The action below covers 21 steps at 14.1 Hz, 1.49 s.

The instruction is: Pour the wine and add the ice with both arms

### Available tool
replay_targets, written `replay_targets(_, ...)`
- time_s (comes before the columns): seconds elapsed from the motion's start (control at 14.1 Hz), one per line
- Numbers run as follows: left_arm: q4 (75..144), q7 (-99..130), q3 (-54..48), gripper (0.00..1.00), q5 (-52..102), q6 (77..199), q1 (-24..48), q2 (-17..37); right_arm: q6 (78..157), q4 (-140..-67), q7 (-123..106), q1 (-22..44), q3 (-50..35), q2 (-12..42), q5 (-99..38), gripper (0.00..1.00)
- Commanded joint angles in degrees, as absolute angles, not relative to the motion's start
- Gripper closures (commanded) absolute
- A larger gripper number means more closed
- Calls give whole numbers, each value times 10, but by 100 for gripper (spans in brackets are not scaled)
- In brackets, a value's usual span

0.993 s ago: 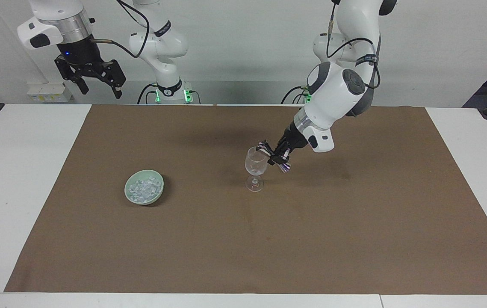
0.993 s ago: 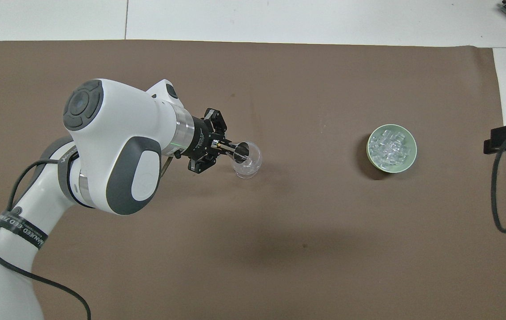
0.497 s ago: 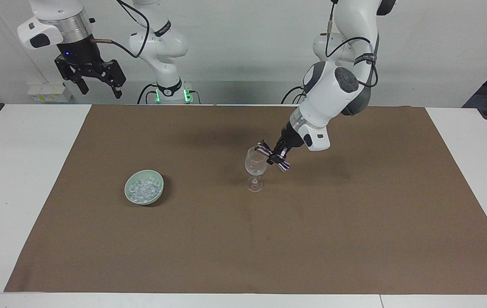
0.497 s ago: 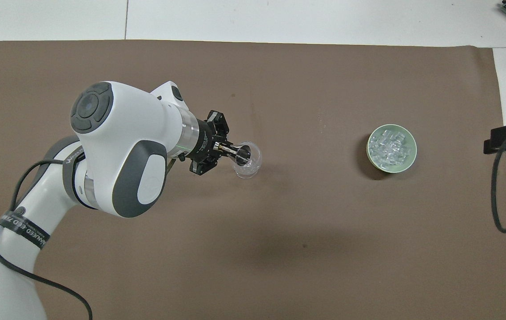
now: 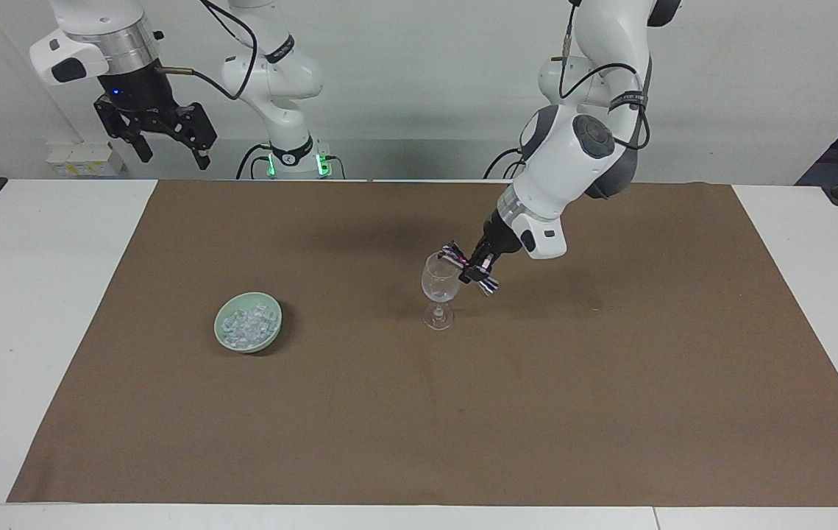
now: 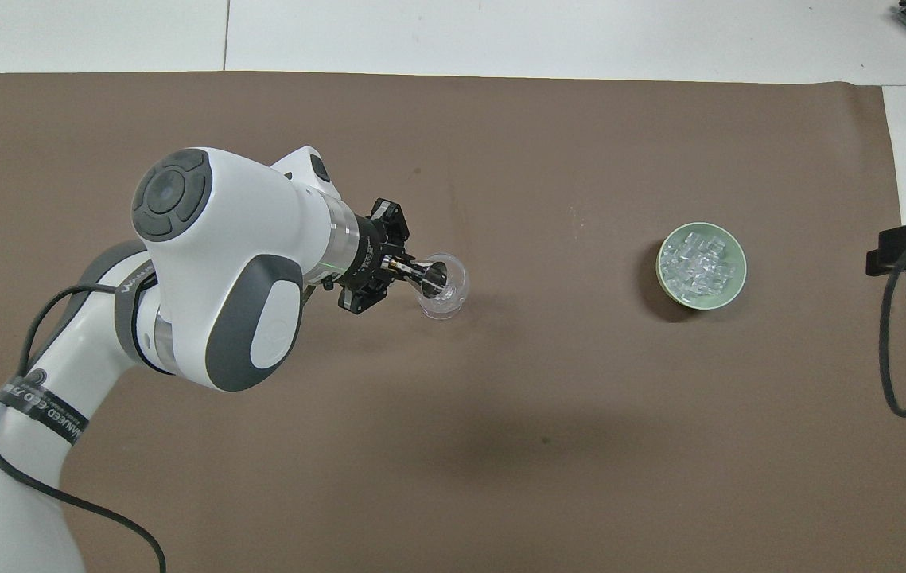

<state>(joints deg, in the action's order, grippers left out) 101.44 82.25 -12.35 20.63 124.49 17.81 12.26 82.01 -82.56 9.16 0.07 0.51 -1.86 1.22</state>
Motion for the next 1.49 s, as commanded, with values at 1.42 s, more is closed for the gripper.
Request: replay_targets(1.42, 1010, 864, -113, 100, 149, 1227, 200, 98, 820, -841, 83, -4, 3, -33, 5, 0)
